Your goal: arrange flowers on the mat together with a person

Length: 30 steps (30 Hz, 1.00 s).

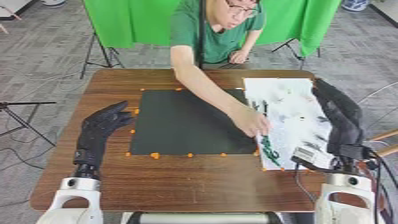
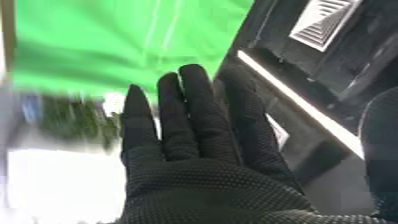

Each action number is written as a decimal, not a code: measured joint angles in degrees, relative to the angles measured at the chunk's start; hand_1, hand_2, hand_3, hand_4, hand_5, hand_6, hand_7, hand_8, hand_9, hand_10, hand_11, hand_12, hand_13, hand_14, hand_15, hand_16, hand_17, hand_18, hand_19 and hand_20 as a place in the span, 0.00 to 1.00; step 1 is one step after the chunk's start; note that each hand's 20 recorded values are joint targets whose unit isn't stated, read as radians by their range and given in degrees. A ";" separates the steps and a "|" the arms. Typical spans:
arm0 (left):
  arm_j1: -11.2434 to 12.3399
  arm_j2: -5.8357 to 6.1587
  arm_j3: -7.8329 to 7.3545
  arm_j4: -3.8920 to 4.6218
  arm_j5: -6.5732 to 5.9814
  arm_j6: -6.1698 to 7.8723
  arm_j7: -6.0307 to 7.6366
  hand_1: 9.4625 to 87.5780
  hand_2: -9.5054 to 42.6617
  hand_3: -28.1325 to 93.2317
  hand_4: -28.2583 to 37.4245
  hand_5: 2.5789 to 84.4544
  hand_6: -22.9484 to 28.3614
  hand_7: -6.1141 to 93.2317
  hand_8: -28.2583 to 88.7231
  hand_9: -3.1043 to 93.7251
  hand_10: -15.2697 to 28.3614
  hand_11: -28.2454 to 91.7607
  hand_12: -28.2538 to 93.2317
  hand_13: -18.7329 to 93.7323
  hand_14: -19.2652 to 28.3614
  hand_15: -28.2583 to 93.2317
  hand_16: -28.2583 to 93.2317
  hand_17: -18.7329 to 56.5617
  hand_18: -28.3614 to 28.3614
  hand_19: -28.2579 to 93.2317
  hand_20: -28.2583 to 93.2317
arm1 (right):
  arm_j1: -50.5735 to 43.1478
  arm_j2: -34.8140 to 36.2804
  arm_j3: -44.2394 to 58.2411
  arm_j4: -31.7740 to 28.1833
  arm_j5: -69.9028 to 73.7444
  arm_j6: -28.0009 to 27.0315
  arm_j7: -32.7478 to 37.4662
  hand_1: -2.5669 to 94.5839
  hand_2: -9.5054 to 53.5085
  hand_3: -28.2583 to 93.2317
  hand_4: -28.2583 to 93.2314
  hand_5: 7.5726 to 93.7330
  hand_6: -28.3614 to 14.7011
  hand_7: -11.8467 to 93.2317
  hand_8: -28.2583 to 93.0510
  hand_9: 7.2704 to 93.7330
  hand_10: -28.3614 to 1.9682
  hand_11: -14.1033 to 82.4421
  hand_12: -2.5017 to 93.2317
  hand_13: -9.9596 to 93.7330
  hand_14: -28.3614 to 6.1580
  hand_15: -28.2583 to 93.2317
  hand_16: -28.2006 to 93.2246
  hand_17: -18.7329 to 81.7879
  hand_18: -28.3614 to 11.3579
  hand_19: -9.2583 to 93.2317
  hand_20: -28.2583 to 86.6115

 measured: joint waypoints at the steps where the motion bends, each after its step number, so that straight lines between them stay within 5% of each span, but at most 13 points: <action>1: -0.01 0.00 0.00 0.00 0.00 0.00 0.00 0.24 0.12 0.76 0.19 0.58 0.50 0.20 0.20 0.58 0.68 0.39 0.36 0.60 0.80 0.43 0.22 0.50 0.81 0.50 0.36 | 0.24 -0.01 -0.03 0.34 3.05 -2.54 -0.71 0.08 0.18 0.86 0.08 0.39 0.60 0.20 0.16 0.40 0.42 0.19 0.15 0.38 0.47 0.30 0.31 0.36 0.34 0.10 0.45; 14: -0.37 0.05 0.41 0.18 -0.03 -0.01 0.06 0.24 0.12 0.76 0.18 0.58 0.50 0.20 0.20 0.58 0.68 0.39 0.36 0.60 0.80 0.43 0.22 0.50 0.81 0.49 0.36 | 2.28 0.22 -1.59 3.41 36.02 -5.00 -1.93 0.07 0.18 0.86 0.08 0.36 0.62 0.20 0.16 0.38 0.43 0.19 0.14 0.36 0.49 0.30 0.29 0.35 0.35 0.10 0.44; 30: -0.58 0.05 0.44 0.17 0.01 -0.35 0.08 0.24 0.12 0.76 0.19 0.58 0.50 0.20 0.20 0.58 0.68 0.39 0.36 0.60 0.80 0.43 0.22 0.49 0.81 0.49 0.36 | 0.70 0.29 0.65 3.31 33.11 -7.07 -1.83 0.10 0.11 0.87 0.08 0.37 0.62 0.21 0.16 0.38 0.43 0.19 0.15 0.37 0.48 0.31 0.29 0.35 0.35 0.10 0.45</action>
